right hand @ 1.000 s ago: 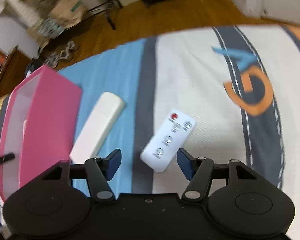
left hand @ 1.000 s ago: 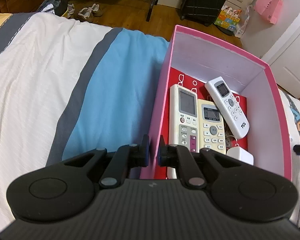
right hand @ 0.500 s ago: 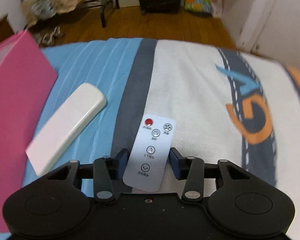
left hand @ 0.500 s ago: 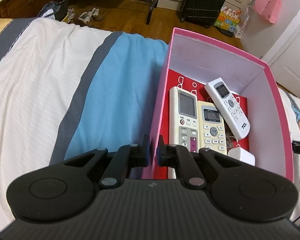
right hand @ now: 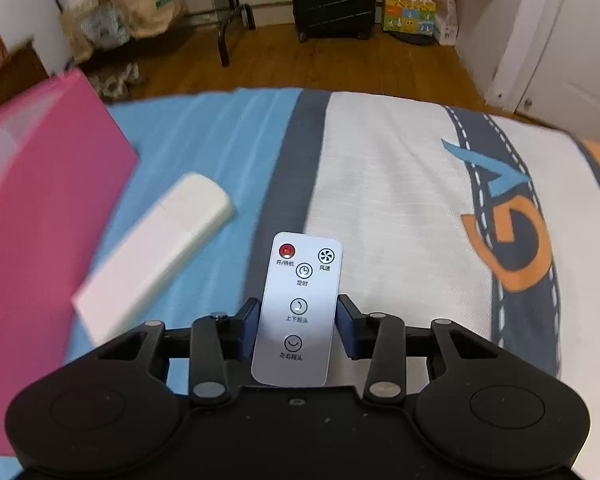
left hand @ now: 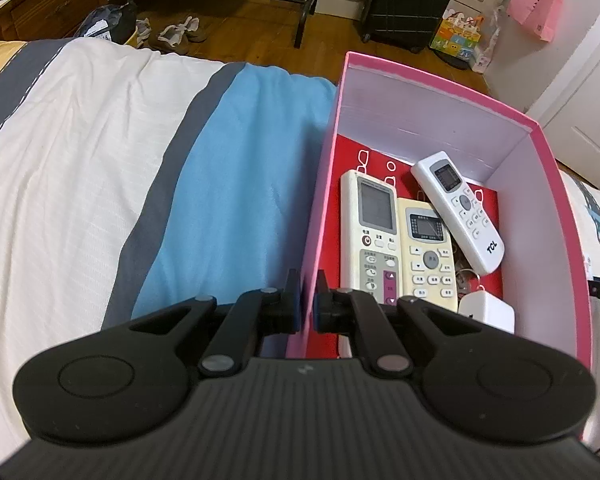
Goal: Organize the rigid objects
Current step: 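Carry the fan remote into the pink box and release it, then grasp the long plain white remote with the right gripper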
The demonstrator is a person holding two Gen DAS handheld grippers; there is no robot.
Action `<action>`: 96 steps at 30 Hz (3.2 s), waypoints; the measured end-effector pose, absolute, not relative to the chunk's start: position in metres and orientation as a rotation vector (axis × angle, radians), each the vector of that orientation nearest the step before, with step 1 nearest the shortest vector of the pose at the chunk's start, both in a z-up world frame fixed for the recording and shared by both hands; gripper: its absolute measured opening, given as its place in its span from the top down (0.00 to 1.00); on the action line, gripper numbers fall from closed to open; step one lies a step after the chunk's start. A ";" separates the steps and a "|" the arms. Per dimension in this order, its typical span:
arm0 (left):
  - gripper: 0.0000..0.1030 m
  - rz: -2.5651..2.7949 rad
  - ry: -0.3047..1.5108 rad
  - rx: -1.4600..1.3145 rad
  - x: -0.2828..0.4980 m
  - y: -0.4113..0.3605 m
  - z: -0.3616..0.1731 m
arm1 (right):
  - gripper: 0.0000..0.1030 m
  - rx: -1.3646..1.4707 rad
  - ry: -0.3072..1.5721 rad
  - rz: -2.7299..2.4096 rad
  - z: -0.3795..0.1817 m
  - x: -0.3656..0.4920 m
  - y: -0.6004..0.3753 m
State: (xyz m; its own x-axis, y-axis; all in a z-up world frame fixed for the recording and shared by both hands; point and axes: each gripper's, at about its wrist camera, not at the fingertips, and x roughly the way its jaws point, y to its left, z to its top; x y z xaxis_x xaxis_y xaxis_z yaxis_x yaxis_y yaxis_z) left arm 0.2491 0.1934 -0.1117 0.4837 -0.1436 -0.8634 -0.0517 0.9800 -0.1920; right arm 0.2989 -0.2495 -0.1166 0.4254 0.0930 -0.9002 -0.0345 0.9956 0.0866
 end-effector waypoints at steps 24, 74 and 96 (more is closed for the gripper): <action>0.95 -0.058 1.067 -0.209 0.250 0.195 -0.113 | 0.55 -0.078 0.904 0.780 -0.053 0.224 -0.084; 0.94 -0.059 1.069 -0.246 0.252 0.198 -0.116 | 0.30 0.298 1.085 0.004 -0.142 0.335 -0.164; 0.94 -0.062 1.067 -0.242 0.250 0.196 -0.114 | 0.40 -0.228 1.156 0.201 -0.138 0.320 -0.138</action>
